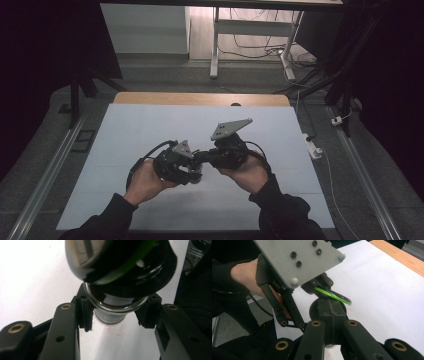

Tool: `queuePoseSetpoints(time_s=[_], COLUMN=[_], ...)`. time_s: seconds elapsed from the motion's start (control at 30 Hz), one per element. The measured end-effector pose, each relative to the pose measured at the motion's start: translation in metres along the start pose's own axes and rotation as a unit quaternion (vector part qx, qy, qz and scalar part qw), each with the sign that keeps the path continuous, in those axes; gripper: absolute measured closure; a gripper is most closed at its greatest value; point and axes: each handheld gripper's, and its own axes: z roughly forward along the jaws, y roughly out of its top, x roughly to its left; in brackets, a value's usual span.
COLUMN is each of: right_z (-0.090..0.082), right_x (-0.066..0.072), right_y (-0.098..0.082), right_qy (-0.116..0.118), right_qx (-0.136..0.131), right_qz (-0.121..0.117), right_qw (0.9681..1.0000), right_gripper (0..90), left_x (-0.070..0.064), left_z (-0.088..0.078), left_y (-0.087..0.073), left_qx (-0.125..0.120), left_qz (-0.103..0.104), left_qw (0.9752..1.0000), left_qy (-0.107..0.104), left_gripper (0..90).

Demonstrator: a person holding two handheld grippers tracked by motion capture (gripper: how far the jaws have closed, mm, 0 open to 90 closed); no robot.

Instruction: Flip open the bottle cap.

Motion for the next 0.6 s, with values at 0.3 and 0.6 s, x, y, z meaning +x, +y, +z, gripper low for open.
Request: queuePoseSetpoints(time_s=[0.3,0.6], right_z=[0.0021,0.0016], right_x=[-0.0040,-0.0100], right_y=[0.0040,0.0068], right_qy=[-0.005,-0.013], right_qx=[-0.005,-0.005], right_qz=[-0.001,0.011], right_qw=[1.0000,0.9998], right_gripper=[89.6,89.6], left_x=[-0.0009,-0.0026], left_z=[0.0014,0.0031], left_y=[0.0001,0.0006], left_qx=[0.002,0.003], left_qz=[0.004,0.010], left_qw=[1.0000,0.9999], left_qy=[-0.002,-0.003], left_gripper=[54.0,54.0])
